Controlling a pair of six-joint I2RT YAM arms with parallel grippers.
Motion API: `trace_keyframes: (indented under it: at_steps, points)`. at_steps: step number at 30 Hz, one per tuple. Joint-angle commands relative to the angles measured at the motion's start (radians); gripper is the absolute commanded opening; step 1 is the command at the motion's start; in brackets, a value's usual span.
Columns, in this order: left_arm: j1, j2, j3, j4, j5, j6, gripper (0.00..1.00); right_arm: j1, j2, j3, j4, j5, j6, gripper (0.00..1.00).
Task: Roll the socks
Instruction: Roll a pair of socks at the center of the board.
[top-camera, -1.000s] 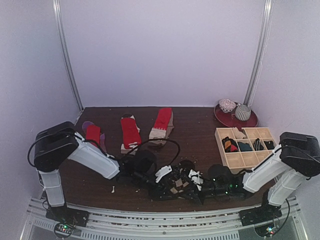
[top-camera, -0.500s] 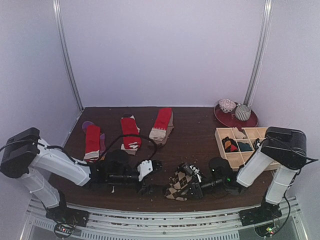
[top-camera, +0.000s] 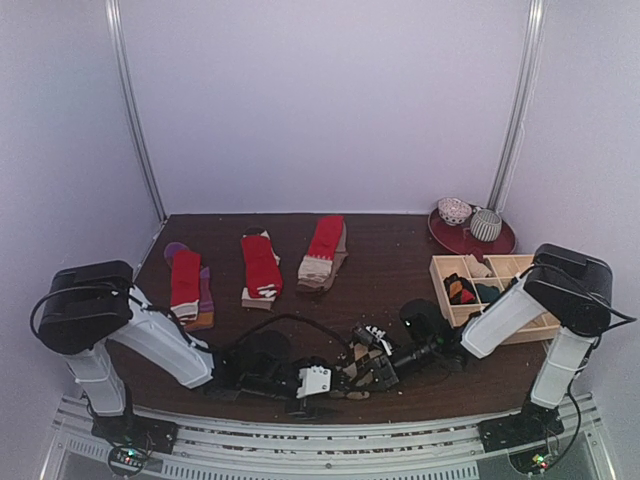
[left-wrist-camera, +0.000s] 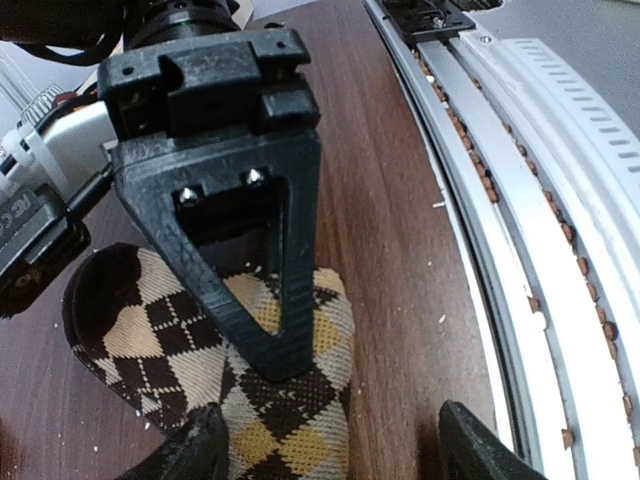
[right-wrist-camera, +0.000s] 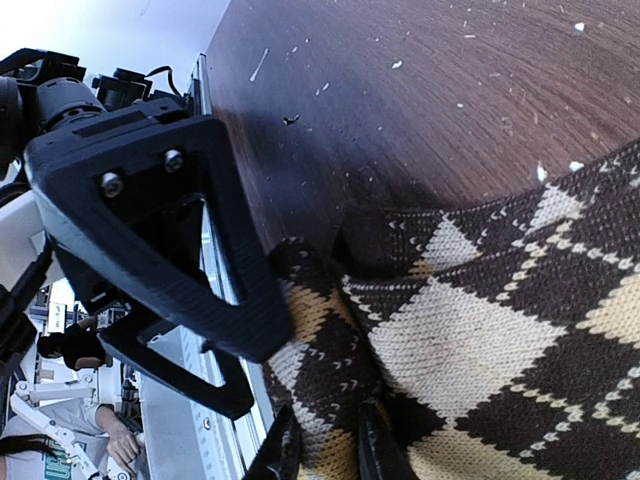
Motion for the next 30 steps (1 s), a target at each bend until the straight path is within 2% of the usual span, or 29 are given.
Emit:
trace_keyframes:
  at_steps: [1,8,10,13,15,20,21,23,26,30]
  points:
    - [0.002,0.032,0.023,0.045,-0.078,0.029,0.72,-0.007,0.045,-0.031,-0.214,0.043,-0.040,0.16]
    - [0.002,0.073,0.052,0.017,-0.169,0.045,0.71,-0.010,0.053,-0.037,-0.210,0.023,-0.045,0.16]
    - [0.002,0.089,0.062,0.001,-0.171,0.047,0.68,-0.012,0.056,-0.037,-0.211,0.015,-0.045,0.16]
    - [0.002,0.097,0.074,-0.025,-0.139,0.049,0.53,-0.014,0.061,-0.035,-0.211,0.012,-0.045,0.16]
    - [0.002,0.100,0.080,-0.040,-0.121,0.048,0.37,-0.017,0.060,-0.034,-0.209,0.010,-0.044,0.16]
    - [0.002,0.091,0.099,-0.097,-0.056,0.037,0.04,-0.022,0.062,-0.032,-0.200,0.008,-0.031,0.17]
    - [0.002,0.091,0.108,-0.115,-0.046,0.025,0.00,-0.023,0.059,-0.031,-0.193,0.009,-0.025,0.17]
    - [0.003,0.098,0.134,-0.175,-0.026,-0.009,0.00,-0.028,0.046,-0.030,-0.171,0.014,-0.016,0.17]
    - [0.017,0.115,0.146,-0.219,0.030,-0.139,0.00,-0.030,-0.039,-0.031,-0.153,0.045,-0.042,0.32]
    - [0.050,0.182,0.150,-0.265,0.126,-0.287,0.00,-0.027,-0.257,-0.052,-0.158,0.185,-0.154,0.34]
